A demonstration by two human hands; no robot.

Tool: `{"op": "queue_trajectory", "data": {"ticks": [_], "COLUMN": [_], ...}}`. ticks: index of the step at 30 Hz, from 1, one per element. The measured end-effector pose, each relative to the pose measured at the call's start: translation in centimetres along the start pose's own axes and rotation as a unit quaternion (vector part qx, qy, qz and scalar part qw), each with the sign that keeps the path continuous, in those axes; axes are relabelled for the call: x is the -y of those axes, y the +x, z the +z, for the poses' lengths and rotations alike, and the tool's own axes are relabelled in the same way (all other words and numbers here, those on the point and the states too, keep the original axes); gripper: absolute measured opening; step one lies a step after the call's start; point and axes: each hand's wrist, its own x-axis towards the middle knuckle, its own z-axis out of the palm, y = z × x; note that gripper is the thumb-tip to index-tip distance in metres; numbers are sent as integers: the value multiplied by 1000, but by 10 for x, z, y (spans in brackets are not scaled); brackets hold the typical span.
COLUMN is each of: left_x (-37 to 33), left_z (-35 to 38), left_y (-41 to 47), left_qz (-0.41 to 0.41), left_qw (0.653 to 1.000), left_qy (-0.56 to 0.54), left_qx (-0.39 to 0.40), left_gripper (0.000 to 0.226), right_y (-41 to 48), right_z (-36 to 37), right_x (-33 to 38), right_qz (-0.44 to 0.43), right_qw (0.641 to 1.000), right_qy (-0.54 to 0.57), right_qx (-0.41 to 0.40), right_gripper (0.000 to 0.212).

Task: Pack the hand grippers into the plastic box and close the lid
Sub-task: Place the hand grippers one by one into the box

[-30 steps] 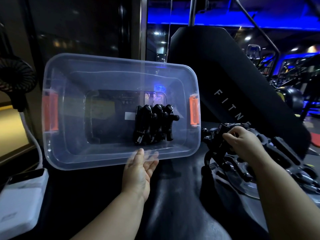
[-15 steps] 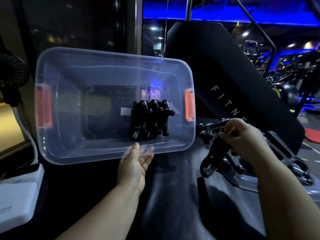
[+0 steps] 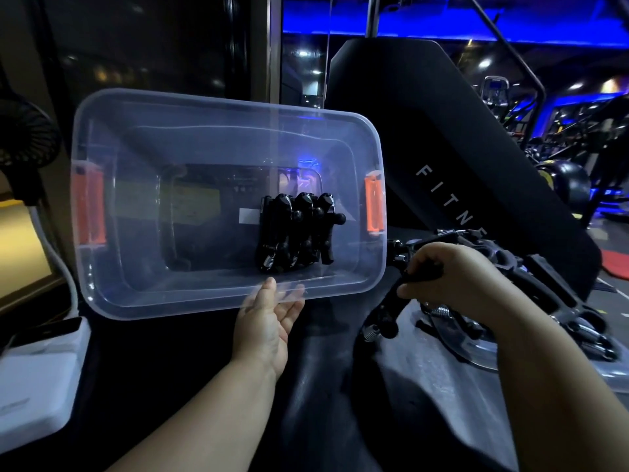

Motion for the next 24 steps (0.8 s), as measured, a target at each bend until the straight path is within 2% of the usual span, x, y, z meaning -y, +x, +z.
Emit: {"op": "queue_trajectory", "data": {"ticks": [6,13,20,24], "left_x": [1,2,1,1], "left_z": [-1,-2,-1,-1], "left_y": [3,3,2,0], "left_qz": [-1,-1,0,-1], "left_qw": [1000,1000,1000,1000], "left_qy": [-11,-12,-16,-16], "left_qx": [2,-1,-5,-3], "left_gripper": [25,14,12,11], "right_y": [-2,-3,6,9], "right_z": [-5,-5,-1,5], "right_x": [0,3,-9,-11], "right_qz": [-30,-13,7,10], "right_qw": [986,979,965,961], "right_qy": [-165,-201,-261,-276], "right_qx": [3,21,5,5], "right_gripper": [31,22,30,20]}}
